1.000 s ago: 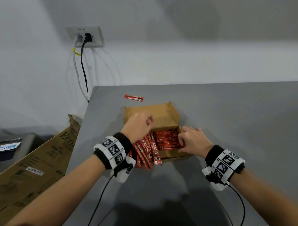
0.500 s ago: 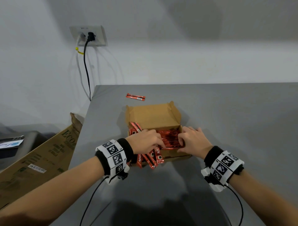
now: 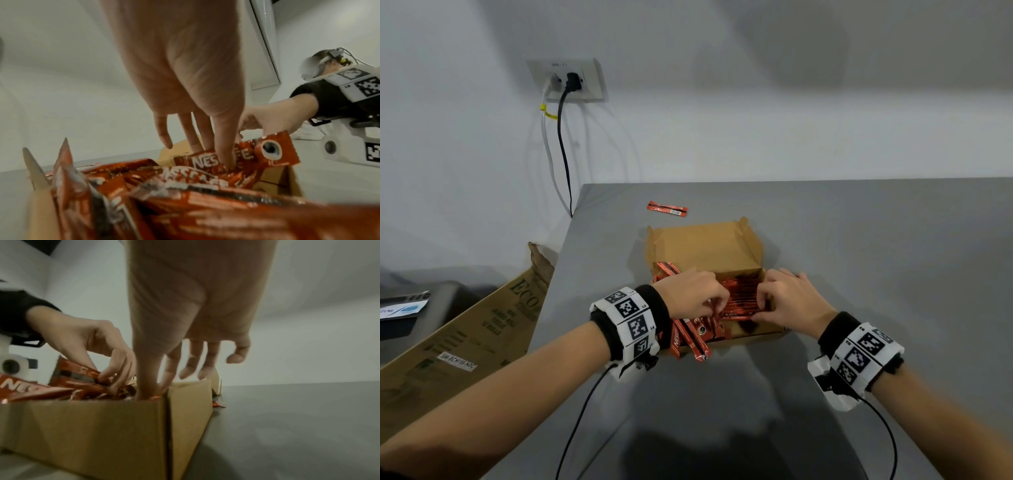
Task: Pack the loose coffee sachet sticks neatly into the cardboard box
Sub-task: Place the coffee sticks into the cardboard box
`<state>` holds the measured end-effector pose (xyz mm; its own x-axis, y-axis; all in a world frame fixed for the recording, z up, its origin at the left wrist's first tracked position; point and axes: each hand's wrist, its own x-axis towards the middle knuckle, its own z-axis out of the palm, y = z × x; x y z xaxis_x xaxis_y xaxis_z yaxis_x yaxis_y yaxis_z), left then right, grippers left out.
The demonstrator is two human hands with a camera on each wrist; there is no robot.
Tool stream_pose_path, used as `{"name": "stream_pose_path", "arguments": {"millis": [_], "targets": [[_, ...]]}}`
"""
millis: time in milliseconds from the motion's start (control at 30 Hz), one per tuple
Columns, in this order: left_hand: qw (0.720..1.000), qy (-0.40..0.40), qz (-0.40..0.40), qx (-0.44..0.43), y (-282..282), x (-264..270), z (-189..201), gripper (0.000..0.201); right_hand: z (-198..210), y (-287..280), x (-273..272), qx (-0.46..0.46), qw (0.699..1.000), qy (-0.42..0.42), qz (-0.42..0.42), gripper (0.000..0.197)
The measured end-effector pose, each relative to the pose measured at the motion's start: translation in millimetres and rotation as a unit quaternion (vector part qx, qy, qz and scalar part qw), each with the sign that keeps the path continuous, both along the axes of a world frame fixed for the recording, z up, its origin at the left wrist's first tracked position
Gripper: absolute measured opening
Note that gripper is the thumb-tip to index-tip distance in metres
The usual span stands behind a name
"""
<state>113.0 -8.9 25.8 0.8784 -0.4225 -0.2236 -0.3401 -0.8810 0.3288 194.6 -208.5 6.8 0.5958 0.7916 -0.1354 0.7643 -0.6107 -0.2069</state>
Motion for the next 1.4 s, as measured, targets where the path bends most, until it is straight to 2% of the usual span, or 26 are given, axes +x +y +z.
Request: {"name": "stream_pose_path", "arguments": {"millis": [100, 167, 267, 367, 433, 500, 600, 700, 833, 933, 1133, 1267, 1400], "targets": [[0.996, -0.055, 0.047, -0.047, -3.3, 1.9, 4.9, 0.013, 6.6, 1.3, -4.9, 0.215, 0.974, 0.071, 0.006, 0.02], [0.994, -0.071, 0.06, -0.063, -12.9, 2.5, 4.7, 0.016, 9.7, 7.4, -11.9, 0.247, 0.964, 0.092, 0.027, 0.016], [0.991, -0.081, 0.078, -0.074, -27.5, 3.9, -0.7, 0.016, 9.3, 12.5, -11.9, 0.207, 0.975, 0.064, 0.039, 0.01], [0.987, -0.082, 0.117, -0.077, -30.6, 5.5, -9.0, 0.018, 8.1, 5.9, -4.8, 0.123, 0.988, 0.09, 0.002, 0.016], [0.985, -0.073, 0.125, -0.094, -33.2, 4.8, -14.0, 0.017, 3.2, 1.5, -6.4, 0.085, 0.994, 0.073, 0.004, 0.021], [0.986, -0.058, 0.117, -0.103, -37.1, 2.9, -15.6, 0.019, 1.7, -0.6, -10.3, 0.078, 0.996, 0.05, 0.005, 0.018], [0.99, 0.001, 0.118, -0.073, -35.2, -0.7, -17.7, 0.033, 4.5, -5.1, -12.6, 0.051, 0.997, 0.061, 0.002, 0.013], [0.992, 0.058, 0.106, -0.04, -29.6, -4.7, -23.5, 0.04, 5.9, -5.5, -14.0, -0.027, 0.998, 0.06, 0.019, 0.013], [0.993, 0.053, 0.099, 0.028, -30.6, -9.8, -27.0, 0.043, 4.3, 3.3, -17.7, -0.085, 0.996, -0.024, 0.033, 0.015], [0.994, 0.043, 0.103, 0.015, -30.0, -11.6, -27.6, 0.039, 0.5, 9.7, -19.7, -0.1, 0.993, -0.066, 0.025, 0.016], [0.992, -0.028, 0.119, -0.01, -25.5, -8.8, -25.1, 0.013, -1.5, 15.9, -12.0, -0.086, 0.995, -0.05, 0.003, 0.01], [0.988, -0.029, 0.154, -0.012, -28.8, -6.2, -27.1, 0.01, 0.7, 16.0, -10.6, -0.1, 0.993, -0.063, 0.012, 0.012], [0.987, -0.027, 0.156, 0.021, -31.6, -5.2, -31.6, 0.006, -0.3, 8.6, -8.4, -0.121, 0.987, -0.1, 0.022, 0.01]]}}
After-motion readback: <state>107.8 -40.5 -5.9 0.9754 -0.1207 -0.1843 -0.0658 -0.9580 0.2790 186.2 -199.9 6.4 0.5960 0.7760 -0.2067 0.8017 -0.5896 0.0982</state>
